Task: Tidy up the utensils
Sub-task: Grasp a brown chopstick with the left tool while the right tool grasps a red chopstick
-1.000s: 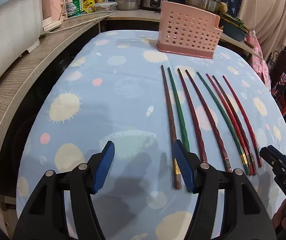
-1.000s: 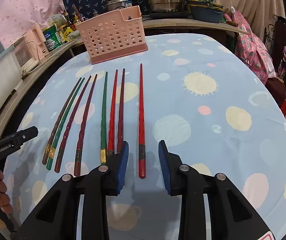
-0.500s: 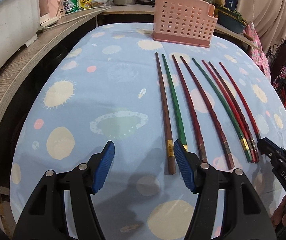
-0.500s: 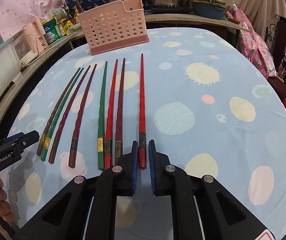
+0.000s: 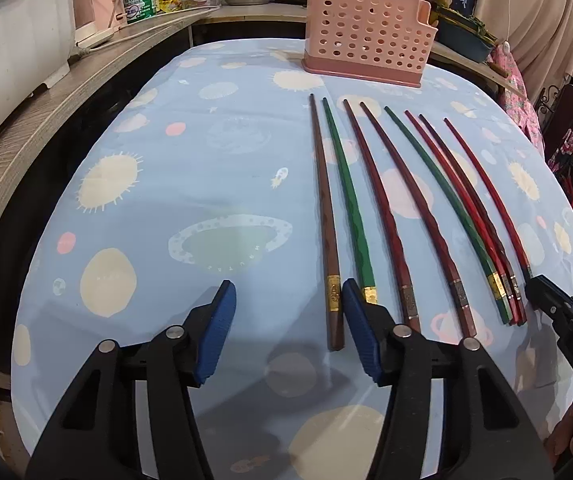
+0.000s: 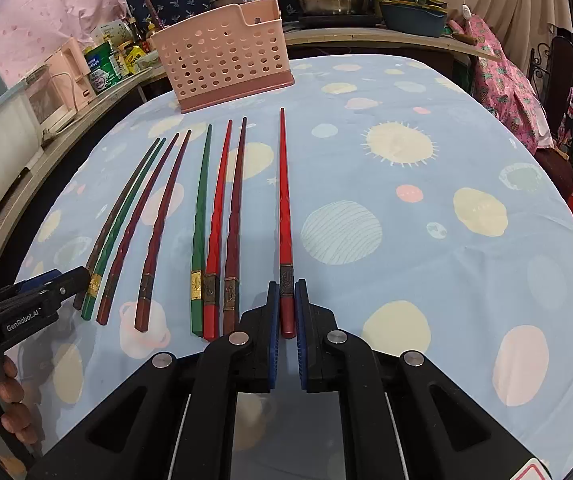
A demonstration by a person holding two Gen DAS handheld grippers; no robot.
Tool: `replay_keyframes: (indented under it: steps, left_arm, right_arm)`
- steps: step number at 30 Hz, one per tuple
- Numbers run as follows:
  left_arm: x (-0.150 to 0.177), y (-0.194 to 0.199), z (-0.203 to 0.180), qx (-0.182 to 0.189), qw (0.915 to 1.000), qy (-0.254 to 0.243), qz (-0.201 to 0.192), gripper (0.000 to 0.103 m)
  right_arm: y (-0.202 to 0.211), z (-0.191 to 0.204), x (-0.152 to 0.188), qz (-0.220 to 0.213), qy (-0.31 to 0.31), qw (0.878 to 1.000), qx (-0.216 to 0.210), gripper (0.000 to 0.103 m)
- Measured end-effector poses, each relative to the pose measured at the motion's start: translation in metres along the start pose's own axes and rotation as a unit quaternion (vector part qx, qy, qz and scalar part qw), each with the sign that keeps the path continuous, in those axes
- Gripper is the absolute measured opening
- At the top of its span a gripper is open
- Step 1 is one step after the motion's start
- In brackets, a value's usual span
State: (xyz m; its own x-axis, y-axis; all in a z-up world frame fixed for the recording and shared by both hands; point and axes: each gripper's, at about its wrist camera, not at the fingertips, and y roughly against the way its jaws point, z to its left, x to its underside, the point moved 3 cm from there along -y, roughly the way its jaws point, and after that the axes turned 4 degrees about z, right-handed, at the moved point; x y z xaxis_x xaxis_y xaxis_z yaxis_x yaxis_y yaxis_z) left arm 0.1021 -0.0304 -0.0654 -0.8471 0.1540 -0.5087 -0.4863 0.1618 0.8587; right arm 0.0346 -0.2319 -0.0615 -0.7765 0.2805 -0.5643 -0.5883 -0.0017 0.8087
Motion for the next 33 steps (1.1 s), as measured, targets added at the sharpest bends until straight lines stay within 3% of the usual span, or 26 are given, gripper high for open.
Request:
replay_keyframes:
  steps: [3, 8, 20, 33]
  left_arm:
    - [0.0, 0.0, -0.001, -0.011, 0.9999, -0.01, -0.003, 0.04]
    - [-0.002, 0.0, 0.007, -0.001, 1.0, -0.003, 0.0, 0.011]
    - [-0.002, 0.012, 0.012, 0.021, 0.9997, 0.013, 0.007, 0.007]
    - [-0.021, 0.057, 0.03, 0.027, 0.9984, 0.041, -0.03, 0.007]
  right_arm:
    - [0.0, 0.0, 0.001, -0.001, 0.001, 1.0, 0.0, 0.007]
    - [0.0, 0.0, 0.001, 0.0, 0.001, 1.0, 0.0, 0.007]
    - [0.017, -0.002, -0.006, -0.018, -0.002, 1.0, -0.002, 0.007]
    - [0.063, -0.014, -0.032, -0.074, -0.014, 0.997, 0.0, 0.007]
